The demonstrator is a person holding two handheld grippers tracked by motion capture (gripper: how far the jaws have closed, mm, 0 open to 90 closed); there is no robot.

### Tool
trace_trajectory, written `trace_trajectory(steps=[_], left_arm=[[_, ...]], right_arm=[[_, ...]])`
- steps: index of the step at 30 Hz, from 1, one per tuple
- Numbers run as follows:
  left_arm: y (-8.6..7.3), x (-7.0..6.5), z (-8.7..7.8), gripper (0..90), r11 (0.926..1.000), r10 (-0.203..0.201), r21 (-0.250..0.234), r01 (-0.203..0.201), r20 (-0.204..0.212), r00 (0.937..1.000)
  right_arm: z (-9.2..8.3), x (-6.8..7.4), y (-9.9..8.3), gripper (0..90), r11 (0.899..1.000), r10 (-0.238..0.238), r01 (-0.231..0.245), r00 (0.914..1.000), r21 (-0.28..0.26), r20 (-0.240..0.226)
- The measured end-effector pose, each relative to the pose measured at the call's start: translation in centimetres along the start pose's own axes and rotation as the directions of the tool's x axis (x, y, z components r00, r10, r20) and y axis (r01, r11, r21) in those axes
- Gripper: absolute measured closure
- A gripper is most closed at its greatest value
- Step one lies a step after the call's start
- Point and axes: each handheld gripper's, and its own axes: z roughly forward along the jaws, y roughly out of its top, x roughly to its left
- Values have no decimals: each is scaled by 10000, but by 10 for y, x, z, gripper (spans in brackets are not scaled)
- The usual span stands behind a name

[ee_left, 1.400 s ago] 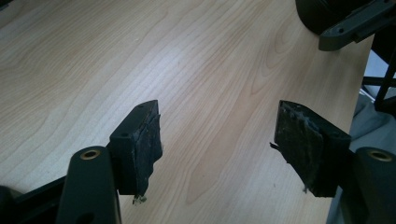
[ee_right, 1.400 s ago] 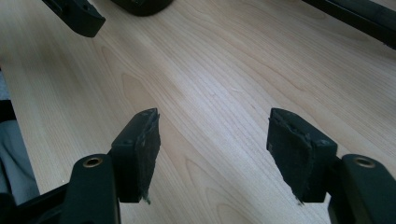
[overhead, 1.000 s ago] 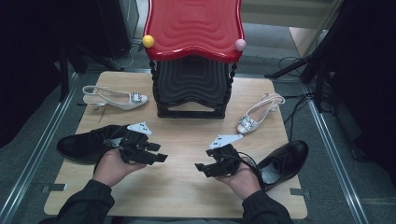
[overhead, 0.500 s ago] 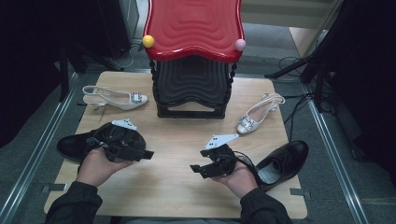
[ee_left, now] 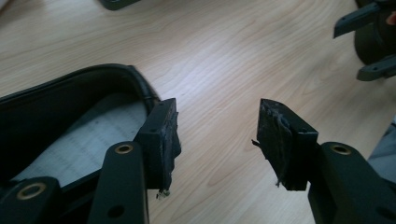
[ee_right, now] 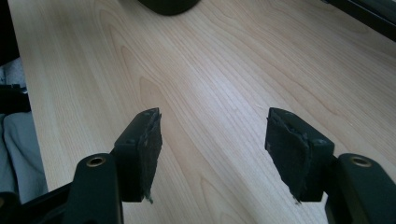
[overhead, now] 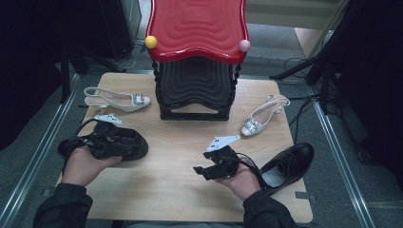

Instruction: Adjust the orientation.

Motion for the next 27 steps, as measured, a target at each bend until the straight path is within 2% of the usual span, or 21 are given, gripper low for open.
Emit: trace_trajectory(steps=[6, 10, 17, 18, 19, 23, 25, 27], left_arm=[[1, 11, 2, 500, 9998, -163, 123, 166, -282, 9995], [1, 23, 12, 504, 9984, -504, 244, 513, -356, 9981], [8, 32, 34, 511, 9966, -521, 614, 547, -421, 9978], [9, 34, 36, 517, 9961, -488, 721, 513, -370, 9981], [9, 35, 39, 531, 9958, -627, 645, 644, -284, 9976], [12, 38, 46, 603, 9952, -717, 661, 725, -139, 9973], [13, 40, 50, 616, 9952, -573, 784, 587, -196, 9982], [13, 41, 54, 637, 9928, -593, 1027, 622, -318, 9977]], right_arm=[[-3, 1, -3, 375, 10000, 71, -71, 9999, -2, 74], [-5, 1, -6, 376, 9999, 114, -114, 9998, -1, 158], [-11, -1, -12, 377, 9992, 386, -387, 9985, 33, 389], [-11, -1, -13, 377, 9993, 385, -386, 9984, 8, 425], [-12, -1, -14, 378, 9993, 378, -379, 9984, 20, 426], [-15, -1, -17, 379, 9989, 461, -462, 9976, 4, 522], [-16, -2, -18, 380, 9987, 510, -511, 9971, 1, 564], [-17, -2, -20, 382, 9986, 526, -528, 9968, 17, 605]])
